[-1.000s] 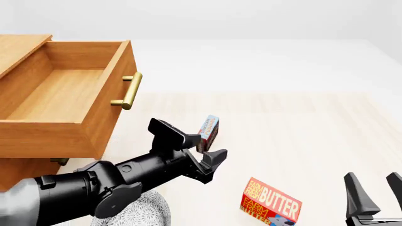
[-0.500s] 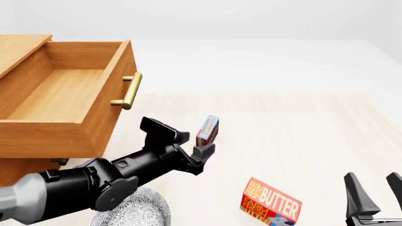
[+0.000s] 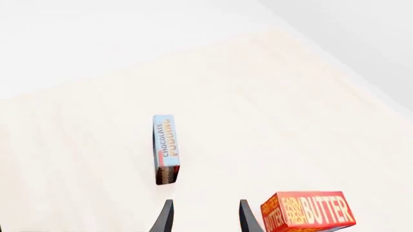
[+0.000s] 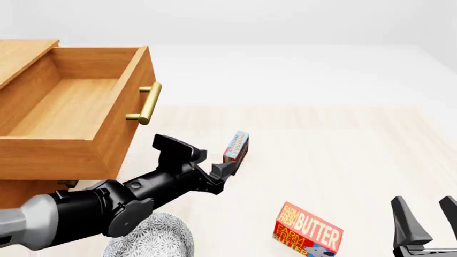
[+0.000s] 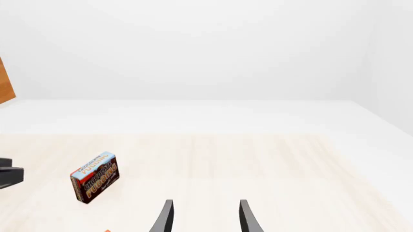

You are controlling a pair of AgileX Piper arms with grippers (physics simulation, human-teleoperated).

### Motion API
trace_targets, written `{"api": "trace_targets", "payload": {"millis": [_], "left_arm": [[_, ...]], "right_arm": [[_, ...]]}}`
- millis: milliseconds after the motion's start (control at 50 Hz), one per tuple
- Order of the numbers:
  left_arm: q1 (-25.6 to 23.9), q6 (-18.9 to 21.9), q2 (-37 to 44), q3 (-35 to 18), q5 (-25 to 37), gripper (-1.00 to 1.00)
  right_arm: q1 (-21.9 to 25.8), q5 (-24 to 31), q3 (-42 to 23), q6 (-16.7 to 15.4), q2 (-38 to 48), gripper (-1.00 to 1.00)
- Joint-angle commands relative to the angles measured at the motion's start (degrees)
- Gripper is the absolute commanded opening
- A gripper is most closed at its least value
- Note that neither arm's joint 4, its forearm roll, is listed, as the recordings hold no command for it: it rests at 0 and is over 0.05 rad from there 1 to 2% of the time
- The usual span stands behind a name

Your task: Put the chocolate pudding in the top drawer of the cabinet and close it.

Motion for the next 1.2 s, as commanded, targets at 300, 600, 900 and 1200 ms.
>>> {"api": "trace_targets", "payload": {"millis": [300,600,900,1200], "left_arm": [[1.2,-1.5,3.7,1.2,-4.3,1.0],[2.2,-1.4,6.1,-0.6,-4.3,1.0],[3.0,-2.4,8.2,-1.1,-5.6,1.0],[3.7,-2.3,10.2,-2.4,-5.9,1.0]], "right_arm": [[0.0,0.0,0.0,0.0,0.0,1.0],[0.0,0.0,0.0,0.0,0.0,1.0],[0.0,0.0,0.0,0.0,0.0,1.0],[0.0,0.0,0.0,0.0,0.0,1.0]]}}
